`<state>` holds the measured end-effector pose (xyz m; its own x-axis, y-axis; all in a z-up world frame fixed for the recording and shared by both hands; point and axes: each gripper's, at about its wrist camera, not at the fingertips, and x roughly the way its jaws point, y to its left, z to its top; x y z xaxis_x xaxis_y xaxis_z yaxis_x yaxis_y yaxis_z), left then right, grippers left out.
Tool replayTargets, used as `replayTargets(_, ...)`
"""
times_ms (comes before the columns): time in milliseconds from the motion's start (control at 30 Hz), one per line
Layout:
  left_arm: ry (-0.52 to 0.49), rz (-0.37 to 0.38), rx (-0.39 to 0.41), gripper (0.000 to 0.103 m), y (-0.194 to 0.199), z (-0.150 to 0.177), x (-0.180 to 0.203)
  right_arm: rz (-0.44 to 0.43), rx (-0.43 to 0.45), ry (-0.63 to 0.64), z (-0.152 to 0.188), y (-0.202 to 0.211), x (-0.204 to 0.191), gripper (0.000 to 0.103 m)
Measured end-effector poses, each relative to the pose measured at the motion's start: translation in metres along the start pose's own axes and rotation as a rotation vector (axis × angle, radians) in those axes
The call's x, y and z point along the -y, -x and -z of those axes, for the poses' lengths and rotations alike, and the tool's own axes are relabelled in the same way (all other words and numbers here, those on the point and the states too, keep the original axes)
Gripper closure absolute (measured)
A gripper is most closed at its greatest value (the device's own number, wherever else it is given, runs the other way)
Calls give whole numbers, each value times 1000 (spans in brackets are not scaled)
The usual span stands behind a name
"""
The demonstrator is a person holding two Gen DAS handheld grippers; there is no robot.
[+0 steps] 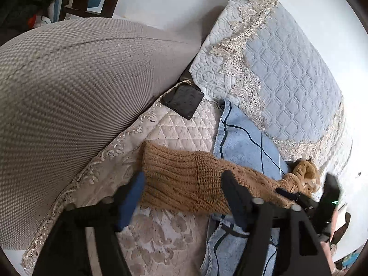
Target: Fold large clothes
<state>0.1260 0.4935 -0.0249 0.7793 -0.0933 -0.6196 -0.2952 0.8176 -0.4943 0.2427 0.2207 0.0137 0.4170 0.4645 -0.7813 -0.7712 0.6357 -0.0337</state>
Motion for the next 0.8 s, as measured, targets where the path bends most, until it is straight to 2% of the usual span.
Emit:
replayTargets(67, -13, -31, 6, 27, 5, 1, -1, -60, 95, 67, -13, 14, -24, 31)
replayTargets(100, -16, -35, 11, 25, 8, 2, -3, -85, 114, 102, -21, 12, -37, 31)
replayTargets(200, -37, -72, 41, 20, 23, 5, -5, -163, 131, 162, -39, 2, -66, 31)
replayTargets(233, -52, -91, 51, 15, 29, 7, -4, -173, 127, 171, -45, -6, -75, 31)
replayTargets(267, -80, -123, 63, 12, 35, 9, -1, -177, 116, 184, -48, -12, -83, 31)
replayTargets(333, -145, -131, 62, 11, 45, 13, 6, -234, 106, 252, -51, -22, -102, 30)
replayTargets(433, -230, -188, 47, 9, 56, 20, 15, -203, 99, 370, -48, -31, -134, 25)
replayTargets(533, -287, -219, 9, 9, 58, 29, 18, -230, 58, 387, -51, -51, -147, 25)
replayTargets(567, -295, -221, 6, 9, 59, 32, 19, -216, 55, 389, -51, -54, -150, 25)
replayTargets(700, -250, -187, 0, 9, 62, 42, 11, -135, -9, 462, -56, -85, -165, 24)
replayTargets(733, -232, -177, -6, 9, 62, 43, 8, -111, -18, 486, -56, -89, -168, 20)
replayTargets(800, -233, -204, -11, 9, 59, 44, 6, -103, -27, 470, -60, -93, -168, 18)
